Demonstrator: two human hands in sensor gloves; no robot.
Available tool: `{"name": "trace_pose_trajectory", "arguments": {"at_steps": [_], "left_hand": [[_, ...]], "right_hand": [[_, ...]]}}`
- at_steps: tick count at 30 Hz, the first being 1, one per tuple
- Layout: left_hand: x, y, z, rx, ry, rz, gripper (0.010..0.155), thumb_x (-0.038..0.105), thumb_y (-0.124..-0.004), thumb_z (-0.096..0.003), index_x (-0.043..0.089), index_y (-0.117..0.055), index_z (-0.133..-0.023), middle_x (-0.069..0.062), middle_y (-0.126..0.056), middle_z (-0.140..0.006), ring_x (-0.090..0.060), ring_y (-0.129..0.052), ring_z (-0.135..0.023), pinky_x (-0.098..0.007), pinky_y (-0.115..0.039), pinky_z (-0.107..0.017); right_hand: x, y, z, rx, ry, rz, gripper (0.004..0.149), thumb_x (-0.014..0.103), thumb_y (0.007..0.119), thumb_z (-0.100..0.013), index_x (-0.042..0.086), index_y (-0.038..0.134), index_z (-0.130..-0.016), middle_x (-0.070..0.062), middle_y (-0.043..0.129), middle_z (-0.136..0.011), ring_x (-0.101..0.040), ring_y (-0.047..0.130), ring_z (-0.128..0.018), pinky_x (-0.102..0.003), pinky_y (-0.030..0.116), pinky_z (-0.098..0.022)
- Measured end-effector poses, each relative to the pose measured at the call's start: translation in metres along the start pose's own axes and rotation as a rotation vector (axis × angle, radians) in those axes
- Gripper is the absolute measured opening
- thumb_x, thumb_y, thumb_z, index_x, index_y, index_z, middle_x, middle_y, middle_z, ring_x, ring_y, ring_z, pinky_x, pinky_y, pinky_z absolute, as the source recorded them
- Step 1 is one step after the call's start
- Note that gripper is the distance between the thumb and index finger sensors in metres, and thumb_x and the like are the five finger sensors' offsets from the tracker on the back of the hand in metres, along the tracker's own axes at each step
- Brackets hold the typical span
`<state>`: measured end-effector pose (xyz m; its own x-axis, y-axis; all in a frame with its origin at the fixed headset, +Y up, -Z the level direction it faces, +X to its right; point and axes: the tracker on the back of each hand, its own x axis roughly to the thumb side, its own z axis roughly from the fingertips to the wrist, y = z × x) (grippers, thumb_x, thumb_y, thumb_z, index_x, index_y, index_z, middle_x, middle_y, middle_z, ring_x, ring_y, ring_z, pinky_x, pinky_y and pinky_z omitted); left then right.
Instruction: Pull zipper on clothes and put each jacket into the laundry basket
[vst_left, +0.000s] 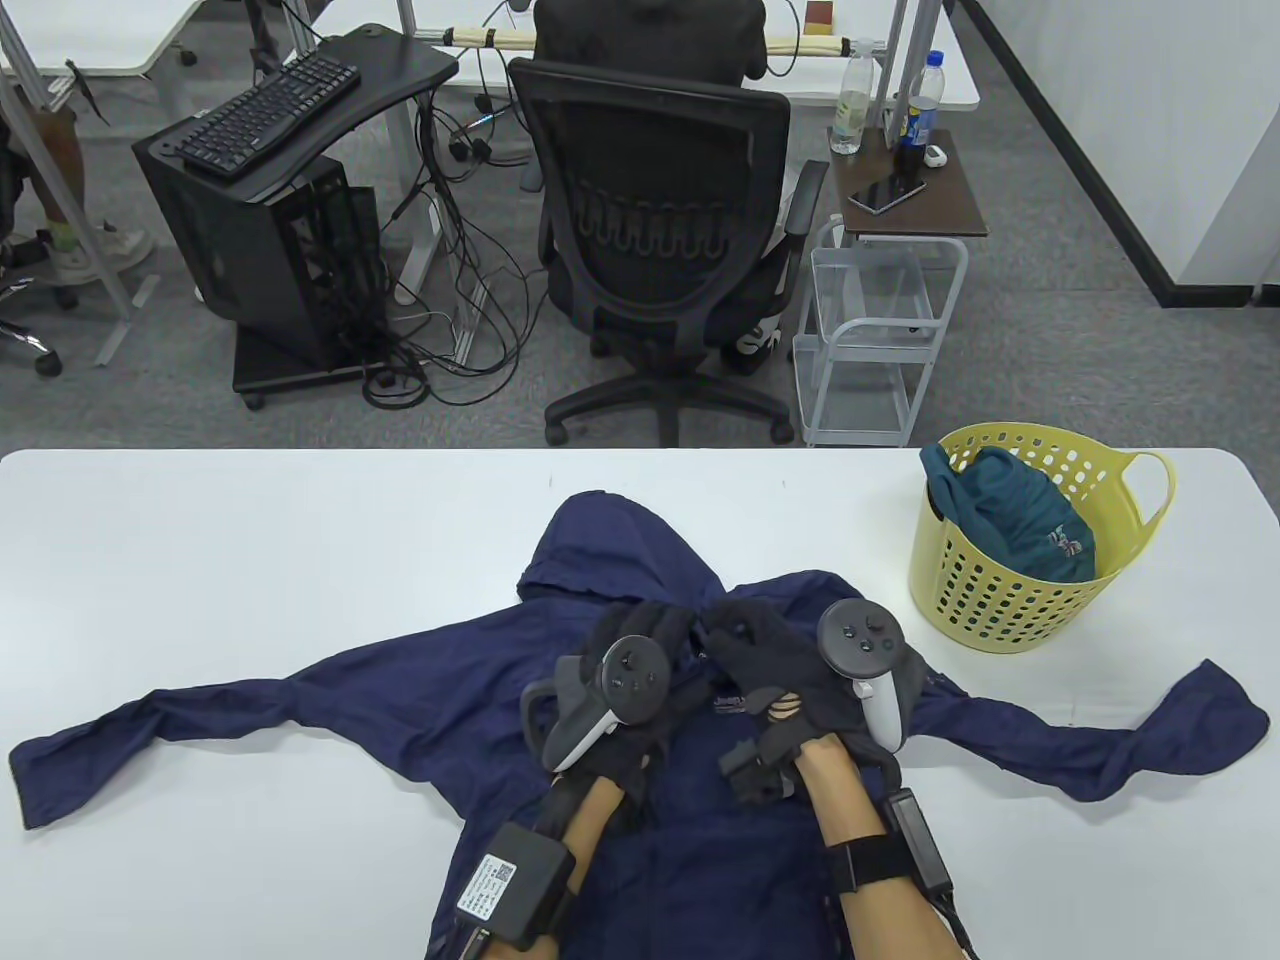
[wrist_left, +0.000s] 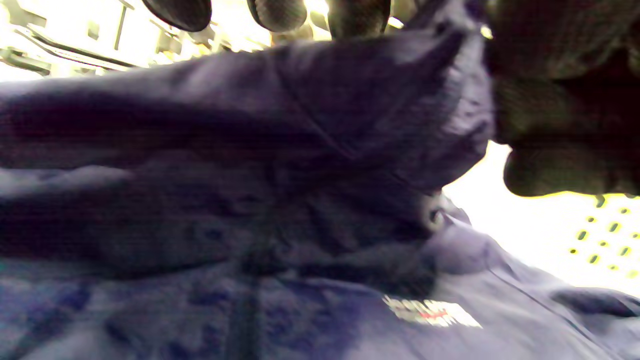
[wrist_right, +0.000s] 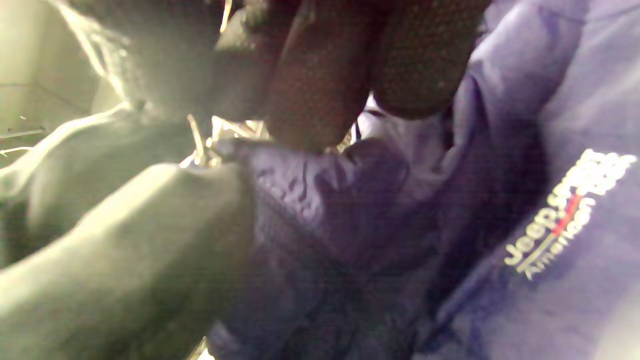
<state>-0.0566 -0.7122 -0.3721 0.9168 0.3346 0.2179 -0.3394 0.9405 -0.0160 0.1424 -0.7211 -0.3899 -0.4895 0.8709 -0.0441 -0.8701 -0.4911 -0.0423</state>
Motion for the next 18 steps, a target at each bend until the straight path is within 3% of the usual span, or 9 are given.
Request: {"name": "trace_pose_trajectory", "arguments": {"at_steps": [2, 3, 7, 11, 13, 18], "left_hand": [[-0.001, 0.001, -0.001, 0.069, 0.056, -0.037, 0.051, 0.053, -0.074, -0.0373, 0.046, -0.077, -0.088, 0.016, -0.077, -0.106, -0.027, -0.061, -0.105, -0.06, -0.058, -0.071], [-0.003, 0.001, -0.001, 0.085, 0.074, -0.048, 0.048, 0.053, -0.072, -0.037, 0.045, -0.08, -0.084, 0.017, -0.082, -0.102, -0.026, -0.068, -0.103, -0.059, -0.061, -0.07], [-0.013, -0.004, -0.005, 0.038, 0.084, 0.04, 0.053, 0.051, -0.056, -0.037, 0.045, -0.073, -0.087, 0.017, -0.079, -0.104, -0.028, -0.064, -0.105, -0.062, -0.057, -0.071], [-0.027, -0.007, -0.011, 0.007, 0.114, 0.116, 0.051, 0.055, -0.054, -0.039, 0.048, -0.073, -0.086, 0.02, -0.081, -0.103, -0.026, -0.065, -0.105, -0.061, -0.058, -0.071], [-0.035, -0.008, -0.015, 0.01, 0.121, 0.22, 0.05, 0.057, -0.056, -0.0401, 0.047, -0.077, -0.084, 0.019, -0.084, -0.1, -0.028, -0.067, -0.104, -0.062, -0.059, -0.069], [-0.048, -0.015, -0.026, -0.086, 0.191, 0.358, 0.047, 0.059, -0.06, -0.0405, 0.046, -0.082, -0.08, 0.02, -0.088, -0.097, -0.028, -0.067, -0.104, -0.063, -0.059, -0.07]], "right_hand": [[0.002, -0.003, 0.004, -0.089, -0.028, 0.029, 0.04, 0.044, 0.091, -0.041, 0.042, 0.087, -0.08, 0.014, 0.099, -0.074, -0.015, 0.106, -0.059, -0.043, 0.085, -0.055], [0.003, -0.003, 0.005, -0.102, -0.035, 0.039, 0.04, 0.045, 0.092, -0.039, 0.042, 0.088, -0.079, 0.014, 0.101, -0.073, -0.014, 0.108, -0.058, -0.043, 0.086, -0.055], [0.008, -0.002, 0.014, -0.127, -0.129, 0.126, 0.041, 0.048, 0.089, -0.04, 0.039, 0.089, -0.08, 0.012, 0.103, -0.074, -0.016, 0.109, -0.058, -0.045, 0.086, -0.055], [0.012, 0.008, 0.022, -0.133, -0.245, 0.31, 0.044, 0.049, 0.084, -0.042, 0.035, 0.088, -0.084, 0.007, 0.101, -0.078, -0.021, 0.107, -0.059, -0.048, 0.084, -0.054], [0.013, 0.019, 0.027, -0.154, -0.309, 0.514, 0.044, 0.051, 0.083, -0.043, 0.036, 0.087, -0.084, 0.007, 0.101, -0.077, -0.021, 0.108, -0.057, -0.048, 0.085, -0.053], [0.009, 0.045, 0.029, -0.156, -0.347, 0.779, 0.042, 0.051, 0.083, -0.044, 0.034, 0.089, -0.082, 0.006, 0.104, -0.073, -0.023, 0.11, -0.053, -0.048, 0.085, -0.05]]}}
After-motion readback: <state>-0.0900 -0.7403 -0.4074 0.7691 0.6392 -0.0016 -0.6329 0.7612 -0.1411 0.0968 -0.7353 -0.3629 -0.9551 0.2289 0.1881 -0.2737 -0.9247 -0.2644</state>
